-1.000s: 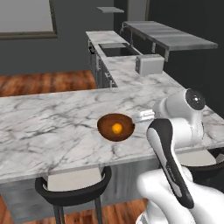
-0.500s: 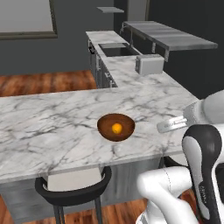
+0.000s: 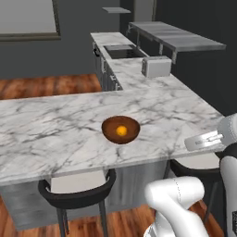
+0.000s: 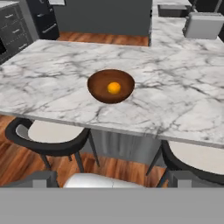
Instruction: Retrieve the orange and pear from the fridge and place them into the bowl on the dining table.
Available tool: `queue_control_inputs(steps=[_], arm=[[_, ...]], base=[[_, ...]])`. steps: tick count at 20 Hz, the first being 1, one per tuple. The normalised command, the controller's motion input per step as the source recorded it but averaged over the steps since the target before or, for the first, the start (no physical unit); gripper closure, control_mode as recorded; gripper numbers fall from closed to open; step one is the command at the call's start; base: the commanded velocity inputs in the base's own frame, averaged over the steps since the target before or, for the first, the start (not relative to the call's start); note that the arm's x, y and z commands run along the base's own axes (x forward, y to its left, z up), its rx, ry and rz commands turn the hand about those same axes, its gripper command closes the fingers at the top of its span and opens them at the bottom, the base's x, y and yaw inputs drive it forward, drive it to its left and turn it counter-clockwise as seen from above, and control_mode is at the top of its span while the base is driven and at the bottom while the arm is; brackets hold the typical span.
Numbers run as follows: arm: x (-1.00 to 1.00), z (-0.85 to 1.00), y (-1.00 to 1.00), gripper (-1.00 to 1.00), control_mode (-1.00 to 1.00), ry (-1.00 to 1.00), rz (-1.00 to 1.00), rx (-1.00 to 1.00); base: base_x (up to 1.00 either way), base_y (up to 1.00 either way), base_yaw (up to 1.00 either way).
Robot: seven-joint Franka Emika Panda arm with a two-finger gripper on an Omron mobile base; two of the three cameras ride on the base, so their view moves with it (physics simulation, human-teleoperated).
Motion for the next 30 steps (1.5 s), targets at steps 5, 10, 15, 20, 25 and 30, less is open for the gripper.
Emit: queue_control_inputs(steps=[5,10,15,20,25,30], arm=[[0.00,0.00,0.00,-1.00,1.00,0.00,0.00,0.00],[0.00,0.00,0.00,-1.00,1.00,0.00,0.00,0.00],[0.00,0.00,0.00,-1.00,1.00,0.00,0.00,0.00],[0.00,0.00,0.00,-1.00,1.00,0.00,0.00,0.00],[0.00,0.00,0.00,-1.00,1.00,0.00,0.00,0.00],[0.00,0.00,0.00,-1.00,1.00,0.00,0.00,0.00]], base=[[-0.15,0.77,-0.09],[-0.01,1.00,-0.14],[0.00,1.00,-0.19],[0.00,1.00,-0.19],[0.01,1.00,-0.21],[0.06,1.00,-0.23]])
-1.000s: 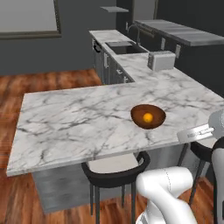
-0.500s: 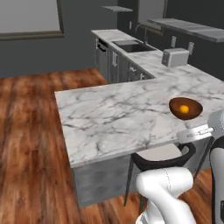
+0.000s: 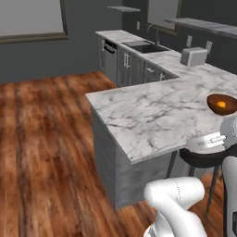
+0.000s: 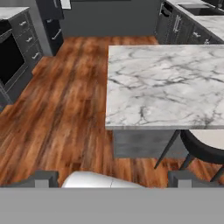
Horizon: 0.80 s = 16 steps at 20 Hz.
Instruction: Retrieve the orange and pear from the fridge and place them into the bowl on the dining table.
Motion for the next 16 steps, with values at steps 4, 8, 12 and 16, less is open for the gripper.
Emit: queue_control_inputs(steps=[4,8,12,16], arm=[[0.00,0.00,0.00,-1.00,1.00,0.00,0.00,0.00],[0.00,0.00,0.00,-1.00,1.00,0.00,0.00,0.00],[0.00,0.00,0.00,-1.00,1.00,0.00,0.00,0.00],[0.00,0.00,0.00,-1.00,1.00,0.00,0.00,0.00]], base=[[0.12,1.00,-0.23],[0.12,1.00,-0.21],[0.17,1.00,-0.14],[0.35,1.00,-0.02]])
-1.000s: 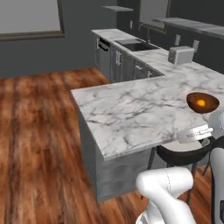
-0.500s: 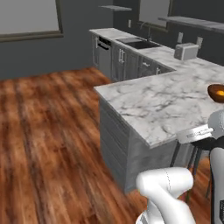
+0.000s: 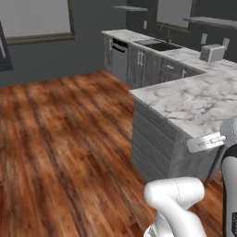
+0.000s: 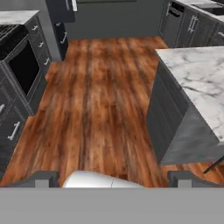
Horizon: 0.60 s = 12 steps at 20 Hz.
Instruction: Retrieve the orange and pear from the fridge and place them into the bowl on the dining table.
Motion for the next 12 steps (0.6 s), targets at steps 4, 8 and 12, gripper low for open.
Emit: queue_control_inputs(steps=[4,8,12], arm=[[0.00,0.00,0.00,-1.00,1.00,0.00,0.00,0.00],[0.00,0.00,0.00,-1.00,1.00,0.00,0.00,0.00],[0.00,0.00,0.00,-1.00,1.00,0.00,0.00,0.00]], base=[[0.67,1.00,0.13],[1.00,0.93,0.27],[1.00,0.43,0.30]])
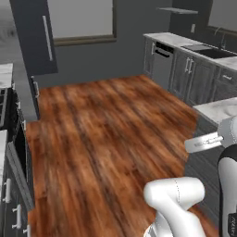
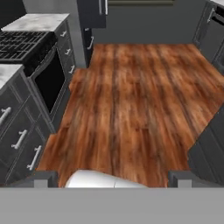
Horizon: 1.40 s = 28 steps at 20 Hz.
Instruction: Retrieve the orange and pear from the fridge and place them into the bowl on the dining table.
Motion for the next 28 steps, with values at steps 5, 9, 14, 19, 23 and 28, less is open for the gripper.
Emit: queue_control_inputs(steps=[5,9,14,19,23,28], arm=[[0.00,0.00,0.00,-1.00,1.00,0.00,0.00,0.00],[0.00,0.00,0.00,-1.00,1.00,0.00,0.00,0.00],[0.00,0.00,0.00,-1.00,1.00,0.00,0.00,0.00],[0.00,0.00,0.00,-1.00,1.00,0.00,0.00,0.00],[0.00,0.00,0.00,-1.00,1.00,0.00,0.00,0.00],[0.00,0.00,0.00,-1.00,1.00,0.00,0.00,0.00]], base=[[1.00,-0.03,0.13],[1.00,-0.31,0.01],[1.00,-0.26,0.00],[1.00,-0.32,0.01],[1.00,-0.29,0.09],[1.00,-0.19,0.08]])
